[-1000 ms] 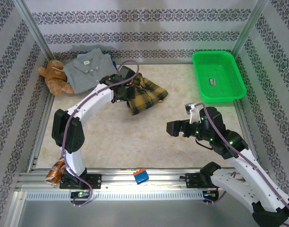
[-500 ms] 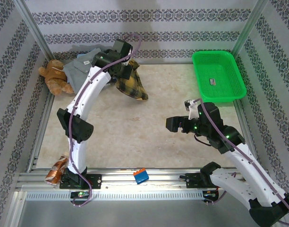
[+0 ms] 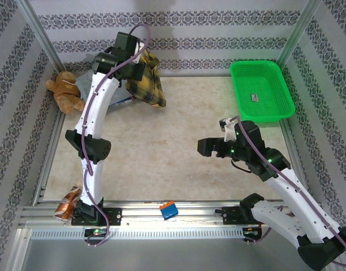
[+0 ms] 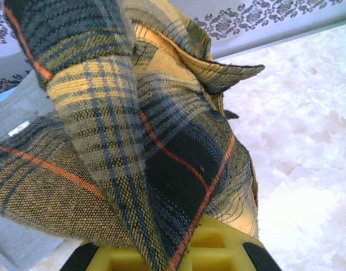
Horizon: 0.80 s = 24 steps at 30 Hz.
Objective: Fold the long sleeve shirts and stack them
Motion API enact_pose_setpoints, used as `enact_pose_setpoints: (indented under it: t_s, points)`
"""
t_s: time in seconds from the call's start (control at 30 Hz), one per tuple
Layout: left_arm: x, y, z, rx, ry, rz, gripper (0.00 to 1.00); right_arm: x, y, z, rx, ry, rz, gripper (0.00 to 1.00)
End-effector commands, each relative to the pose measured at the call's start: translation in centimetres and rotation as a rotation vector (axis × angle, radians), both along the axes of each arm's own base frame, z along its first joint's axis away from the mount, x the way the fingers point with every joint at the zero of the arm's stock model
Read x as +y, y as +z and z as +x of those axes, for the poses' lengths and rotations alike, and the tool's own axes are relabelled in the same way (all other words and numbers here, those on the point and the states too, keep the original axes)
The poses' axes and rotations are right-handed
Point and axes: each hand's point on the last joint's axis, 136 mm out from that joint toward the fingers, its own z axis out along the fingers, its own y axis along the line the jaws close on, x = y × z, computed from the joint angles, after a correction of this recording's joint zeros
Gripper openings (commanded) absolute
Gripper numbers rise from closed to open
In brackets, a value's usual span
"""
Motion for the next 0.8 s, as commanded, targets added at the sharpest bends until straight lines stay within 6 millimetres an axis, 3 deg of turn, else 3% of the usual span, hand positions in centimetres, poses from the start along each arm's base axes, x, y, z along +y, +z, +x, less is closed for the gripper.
enact_pose_setpoints:
  t_s: [0.0,0.2,0.47,0.53,0.77]
  points:
    - [1.5,5.3,1.5,-0.182,0.027,-0.064,0.00,0.0,1.4,1.0,-0.042,-0.019,0.021,0.98]
    - [2.8,8.1,3.0,-0.294,0.051,-0.124,0.00,0.2,1.0,1.5,-0.035,-0.023,0.017,0.98]
    - [5.5,9.7,4.7,-0.373,0.087,-0.188,0.00,0.5,0.6,2.0,-0.024,-0.028,0.018,0.98]
    - [6.4,9.6,5.2,-0.379,0.095,-0.190,0.00,0.5,0.5,2.0,-0.022,-0.030,0.018,0.98]
    - [14.6,4.9,7.7,-0.306,0.217,-0.096,0.00,0.5,0.2,2.1,0.009,-0.039,0.017,0.98]
